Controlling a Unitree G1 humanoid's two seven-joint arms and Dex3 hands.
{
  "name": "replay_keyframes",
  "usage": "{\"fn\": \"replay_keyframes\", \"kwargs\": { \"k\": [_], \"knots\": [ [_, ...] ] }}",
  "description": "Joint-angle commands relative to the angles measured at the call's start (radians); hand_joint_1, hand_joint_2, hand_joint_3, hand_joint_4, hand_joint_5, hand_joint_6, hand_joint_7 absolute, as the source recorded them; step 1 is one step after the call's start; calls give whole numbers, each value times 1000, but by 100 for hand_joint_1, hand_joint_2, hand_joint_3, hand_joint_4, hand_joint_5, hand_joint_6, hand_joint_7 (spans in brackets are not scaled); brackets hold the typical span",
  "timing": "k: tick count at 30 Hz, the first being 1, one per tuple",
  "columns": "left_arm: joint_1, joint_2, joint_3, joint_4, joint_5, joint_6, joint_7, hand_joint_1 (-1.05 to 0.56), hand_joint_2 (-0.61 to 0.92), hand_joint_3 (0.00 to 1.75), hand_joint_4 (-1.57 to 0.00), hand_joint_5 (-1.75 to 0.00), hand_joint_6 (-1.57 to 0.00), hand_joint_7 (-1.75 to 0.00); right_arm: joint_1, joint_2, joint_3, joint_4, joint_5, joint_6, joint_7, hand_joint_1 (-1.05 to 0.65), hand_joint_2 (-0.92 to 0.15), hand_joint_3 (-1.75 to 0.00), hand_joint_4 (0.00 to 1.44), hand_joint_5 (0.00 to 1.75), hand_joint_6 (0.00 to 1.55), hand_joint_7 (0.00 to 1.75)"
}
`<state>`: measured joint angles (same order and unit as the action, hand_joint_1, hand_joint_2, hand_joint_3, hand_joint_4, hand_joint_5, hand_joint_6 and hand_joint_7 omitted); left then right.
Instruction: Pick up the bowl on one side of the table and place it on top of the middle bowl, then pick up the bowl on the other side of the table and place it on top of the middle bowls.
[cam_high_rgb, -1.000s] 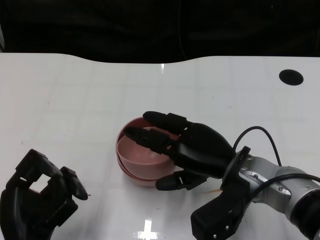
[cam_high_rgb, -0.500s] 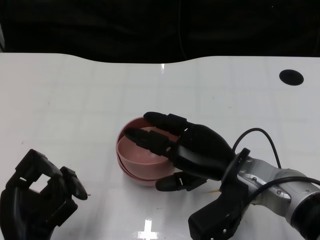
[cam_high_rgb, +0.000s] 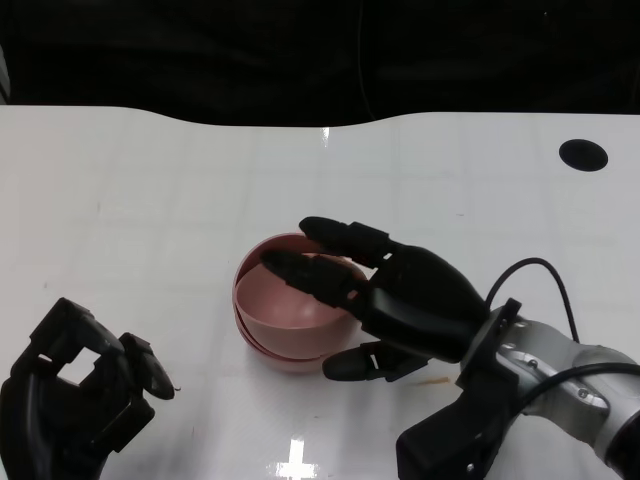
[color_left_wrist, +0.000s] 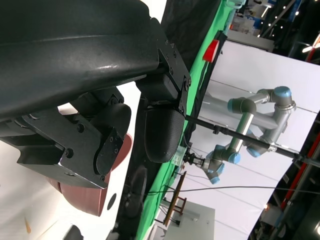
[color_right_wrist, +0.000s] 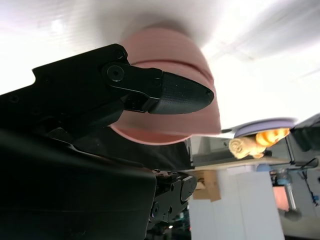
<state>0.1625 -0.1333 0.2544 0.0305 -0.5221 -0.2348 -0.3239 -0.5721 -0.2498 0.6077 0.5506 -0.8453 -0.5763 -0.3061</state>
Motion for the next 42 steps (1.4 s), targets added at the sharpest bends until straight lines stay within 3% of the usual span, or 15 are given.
{"fn": "replay_keyframes", "kwargs": {
  "k": [1,7,12,16,22,26,31,36,40,42],
  "knots": [
    [-2,12,8,6,3,-10,2,12,66,149,-99,-175,-76,-175,29,-37,-45,-46,45,-12,21,-100,-92,-69,0,0,0,0],
    [-4,13,11,9,-2,-6,-4,12,66,149,-99,-175,-76,-175,56,-76,-103,-85,93,-41,28,-99,-92,-65,0,0,0,0],
    [-5,13,11,10,-2,-6,-4,12,65,150,-100,-175,-77,-175,62,-77,-118,-91,98,-51,40,-99,-92,-63,0,0,0,0],
    [-2,13,11,8,6,-11,1,11,64,150,-99,-175,-77,-175,152,-114,-188,-158,169,-91,32,-98,-92,-58,0,0,0,0],
    [-5,13,13,12,2,-12,-2,11,64,150,-99,-175,-76,-175,246,-103,-271,-188,217,-127,-16,-95,-92,-52,0,0,2,1],
    [-5,13,12,8,6,-9,5,11,63,151,-99,-175,-76,-175,316,-106,-329,-226,299,-83,41,-90,-92,-48,2,1,3,1],
    [-6,17,14,11,0,-10,-5,11,63,152,-99,-175,-76,-175,372,-85,-390,-202,442,-128,81,-83,-92,-41,14,6,10,3],
    [-8,20,18,15,-7,-8,-7,11,63,153,-100,-175,-77,-175,420,-27,-436,-162,675,-170,189,-77,-92,-27,26,9,20,5],
    [-7,20,20,9,-4,-3,4,11,62,152,-99,-175,-76,-175,463,24,-480,-168,790,-151,241,-70,-92,-24,54,13,37,7],
    [-7,19,21,9,-3,-3,4,10,62,152,-99,-175,-76,-175,474,44,-496,-175,828,-140,271,-69,-92,-23,59,12,42,6]
  ]
}}
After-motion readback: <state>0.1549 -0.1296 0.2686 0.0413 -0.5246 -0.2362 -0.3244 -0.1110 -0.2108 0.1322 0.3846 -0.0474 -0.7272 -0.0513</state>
